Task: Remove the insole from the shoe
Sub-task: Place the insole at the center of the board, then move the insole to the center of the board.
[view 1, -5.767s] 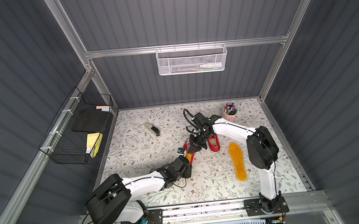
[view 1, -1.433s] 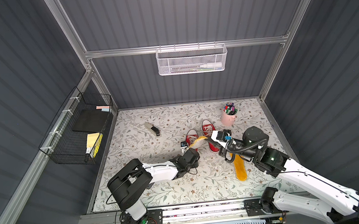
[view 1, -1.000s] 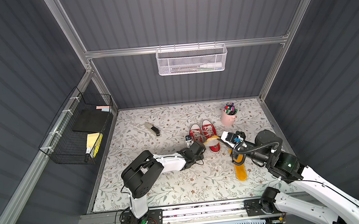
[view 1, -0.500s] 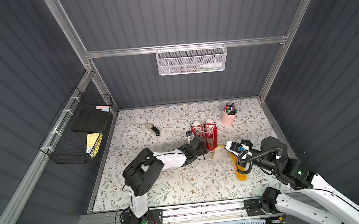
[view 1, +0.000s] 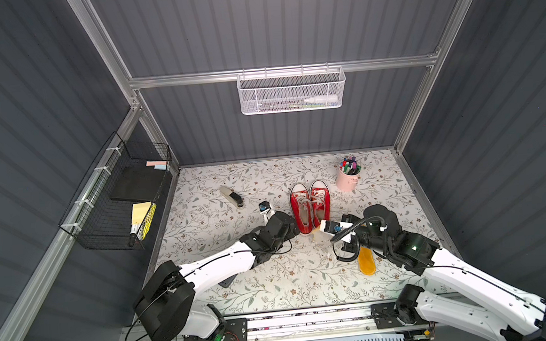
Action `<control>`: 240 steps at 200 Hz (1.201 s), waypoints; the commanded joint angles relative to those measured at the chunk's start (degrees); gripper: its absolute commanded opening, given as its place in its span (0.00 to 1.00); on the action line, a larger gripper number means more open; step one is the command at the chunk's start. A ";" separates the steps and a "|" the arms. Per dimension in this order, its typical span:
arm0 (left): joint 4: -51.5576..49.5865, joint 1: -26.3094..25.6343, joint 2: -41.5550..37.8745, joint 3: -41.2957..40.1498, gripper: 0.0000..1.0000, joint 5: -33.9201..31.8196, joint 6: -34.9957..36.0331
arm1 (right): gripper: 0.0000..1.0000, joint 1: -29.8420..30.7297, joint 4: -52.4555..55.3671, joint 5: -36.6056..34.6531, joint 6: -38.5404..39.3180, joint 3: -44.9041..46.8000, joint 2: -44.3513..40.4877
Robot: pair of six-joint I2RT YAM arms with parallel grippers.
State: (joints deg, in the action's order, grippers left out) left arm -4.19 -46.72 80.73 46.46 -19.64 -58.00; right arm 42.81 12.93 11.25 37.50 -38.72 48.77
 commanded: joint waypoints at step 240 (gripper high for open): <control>-9.18 4.27 -5.58 -4.53 0.88 -1.29 -2.36 | 0.71 0.98 32.62 -9.04 -81.13 -4.00 17.98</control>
State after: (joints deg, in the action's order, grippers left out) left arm -11.07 -42.92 76.05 42.81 -20.82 -59.57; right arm 43.57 39.86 2.15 -32.93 -44.71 61.84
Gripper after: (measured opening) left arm 0.878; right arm 0.702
